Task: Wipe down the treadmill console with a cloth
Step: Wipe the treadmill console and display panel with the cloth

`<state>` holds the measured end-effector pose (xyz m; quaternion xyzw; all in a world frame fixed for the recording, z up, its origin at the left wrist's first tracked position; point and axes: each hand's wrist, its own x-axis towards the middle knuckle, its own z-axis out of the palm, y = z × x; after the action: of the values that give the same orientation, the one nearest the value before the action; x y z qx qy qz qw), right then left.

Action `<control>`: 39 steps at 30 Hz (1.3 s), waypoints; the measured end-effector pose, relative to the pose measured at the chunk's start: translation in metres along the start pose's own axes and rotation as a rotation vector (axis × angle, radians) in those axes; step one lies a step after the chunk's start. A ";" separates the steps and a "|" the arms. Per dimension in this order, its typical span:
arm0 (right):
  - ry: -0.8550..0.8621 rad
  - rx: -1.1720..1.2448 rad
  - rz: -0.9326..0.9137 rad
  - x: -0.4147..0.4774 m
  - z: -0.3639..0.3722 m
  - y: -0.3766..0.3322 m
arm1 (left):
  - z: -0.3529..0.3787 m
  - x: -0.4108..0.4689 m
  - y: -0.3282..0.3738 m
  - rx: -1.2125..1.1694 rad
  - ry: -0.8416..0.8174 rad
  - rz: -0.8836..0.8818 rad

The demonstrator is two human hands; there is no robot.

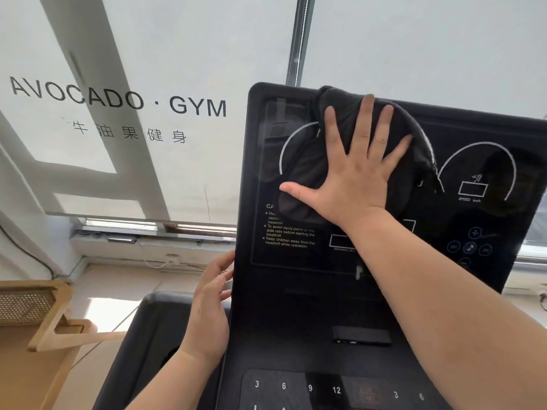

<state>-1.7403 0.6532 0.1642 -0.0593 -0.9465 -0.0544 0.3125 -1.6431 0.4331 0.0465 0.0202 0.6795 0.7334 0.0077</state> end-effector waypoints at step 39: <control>0.233 0.104 -0.253 0.031 -0.006 0.042 | 0.009 0.005 0.004 -0.017 0.071 -0.024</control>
<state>-1.7554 0.6961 0.1906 0.0834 -0.9054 -0.0508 0.4132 -1.6473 0.4416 0.0510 -0.0139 0.6731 0.7394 -0.0077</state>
